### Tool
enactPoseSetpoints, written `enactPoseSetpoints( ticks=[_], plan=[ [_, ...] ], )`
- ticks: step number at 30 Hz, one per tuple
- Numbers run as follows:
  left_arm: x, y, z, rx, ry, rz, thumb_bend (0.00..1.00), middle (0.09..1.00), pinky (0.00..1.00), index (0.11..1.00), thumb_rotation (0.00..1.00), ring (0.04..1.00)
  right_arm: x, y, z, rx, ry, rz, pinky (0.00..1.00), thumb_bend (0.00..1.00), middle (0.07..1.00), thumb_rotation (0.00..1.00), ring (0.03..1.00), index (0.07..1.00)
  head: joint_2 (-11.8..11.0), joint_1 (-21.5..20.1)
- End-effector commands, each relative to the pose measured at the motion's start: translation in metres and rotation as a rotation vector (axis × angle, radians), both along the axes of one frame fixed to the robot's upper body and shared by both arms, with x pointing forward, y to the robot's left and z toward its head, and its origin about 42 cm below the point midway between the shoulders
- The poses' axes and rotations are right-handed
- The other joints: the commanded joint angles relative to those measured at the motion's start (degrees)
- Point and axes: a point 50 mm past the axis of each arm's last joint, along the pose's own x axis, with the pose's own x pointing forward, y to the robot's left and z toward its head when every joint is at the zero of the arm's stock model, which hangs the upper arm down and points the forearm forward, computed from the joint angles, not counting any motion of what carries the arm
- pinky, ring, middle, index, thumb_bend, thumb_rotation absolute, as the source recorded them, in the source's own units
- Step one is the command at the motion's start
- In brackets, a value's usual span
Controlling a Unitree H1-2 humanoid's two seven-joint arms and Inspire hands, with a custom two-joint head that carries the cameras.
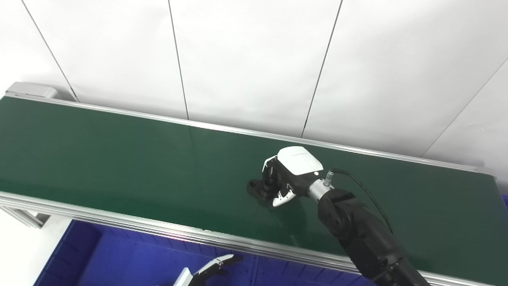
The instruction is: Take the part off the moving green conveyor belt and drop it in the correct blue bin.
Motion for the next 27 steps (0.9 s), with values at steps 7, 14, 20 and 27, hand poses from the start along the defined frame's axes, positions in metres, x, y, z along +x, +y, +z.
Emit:
enactPoseSetpoints(
  ticks=[7,14,20,27],
  plan=[
    [0.0,0.001,0.008,-0.027,-0.044,0.003,0.85,0.839,0.7,0.815,0.71,0.813,-0.01,-0.002,-0.004,-0.013,-0.018,0.076,0.26,0.52,0.498,0.0,0.411,0.504,0.34,-0.02],
    [0.001,0.002,0.007,-0.023,-0.042,0.0,0.85,0.841,0.71,0.816,0.7,0.817,-0.016,0.001,0.0,0.057,-0.033,0.066,0.23,0.52,0.497,0.0,0.411,0.491,0.26,0.05],
    [-0.001,0.002,0.009,-0.029,-0.041,-0.002,0.85,0.84,0.71,0.815,0.71,0.817,-0.024,-0.001,0.027,0.188,-0.031,0.037,0.33,0.51,0.521,0.0,0.399,0.503,1.01,-0.11],
    [-0.004,0.002,0.011,-0.031,-0.048,0.001,0.84,0.841,0.71,0.815,0.7,0.815,-0.048,-0.015,0.071,0.334,-0.04,-0.027,0.32,0.51,0.544,0.0,0.403,0.494,1.9,-0.47]
  ],
)
